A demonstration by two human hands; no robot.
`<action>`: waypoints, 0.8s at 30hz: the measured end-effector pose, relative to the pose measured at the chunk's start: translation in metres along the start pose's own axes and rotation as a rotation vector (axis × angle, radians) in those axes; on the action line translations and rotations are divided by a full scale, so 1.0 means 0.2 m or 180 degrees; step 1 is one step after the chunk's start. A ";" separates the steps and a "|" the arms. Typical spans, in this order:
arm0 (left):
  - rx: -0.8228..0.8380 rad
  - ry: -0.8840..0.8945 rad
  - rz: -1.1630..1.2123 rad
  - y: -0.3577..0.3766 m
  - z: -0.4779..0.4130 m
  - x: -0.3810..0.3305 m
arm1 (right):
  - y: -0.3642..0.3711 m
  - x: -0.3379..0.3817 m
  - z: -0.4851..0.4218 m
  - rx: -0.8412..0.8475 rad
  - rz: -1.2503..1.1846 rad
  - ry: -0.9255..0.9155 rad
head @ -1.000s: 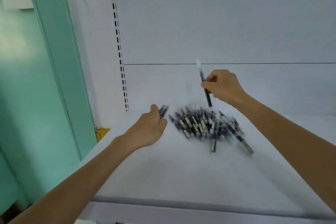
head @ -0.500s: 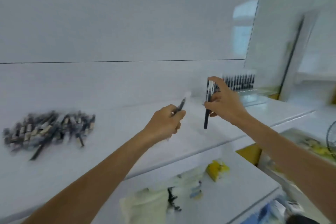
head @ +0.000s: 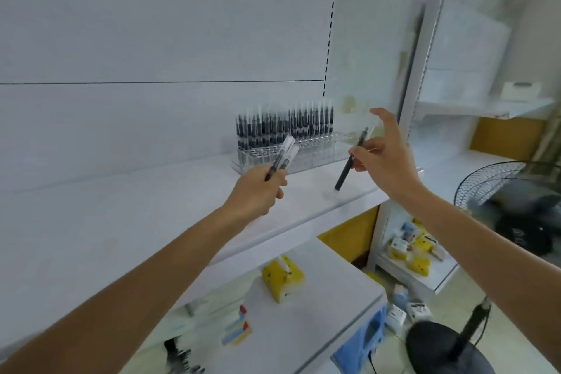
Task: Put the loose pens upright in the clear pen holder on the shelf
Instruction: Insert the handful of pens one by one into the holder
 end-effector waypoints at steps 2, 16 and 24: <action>0.0032 0.0037 -0.0131 0.01 -0.08 0.00 | 0.07 -0.05 -0.07 -0.0006 0.0000 -0.0081; -0.1138 0.0267 -0.0830 -0.04 -0.49 -0.04 | 0.42 -0.13 -0.74 0.0110 -0.0599 -0.0855; -0.1907 0.0520 -0.0837 0.04 -0.49 -0.08 | 0.61 -0.17 -0.88 0.0859 -0.0513 -0.1597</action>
Point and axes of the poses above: each hand's wrist, its own z-axis away from the middle knuckle, its own y-axis out of the palm, x = y × z, the point moved 6 cm from there along -z, towards the middle knuckle, and after that the axes turned 2 degrees about -x, right-handed, at the moved point
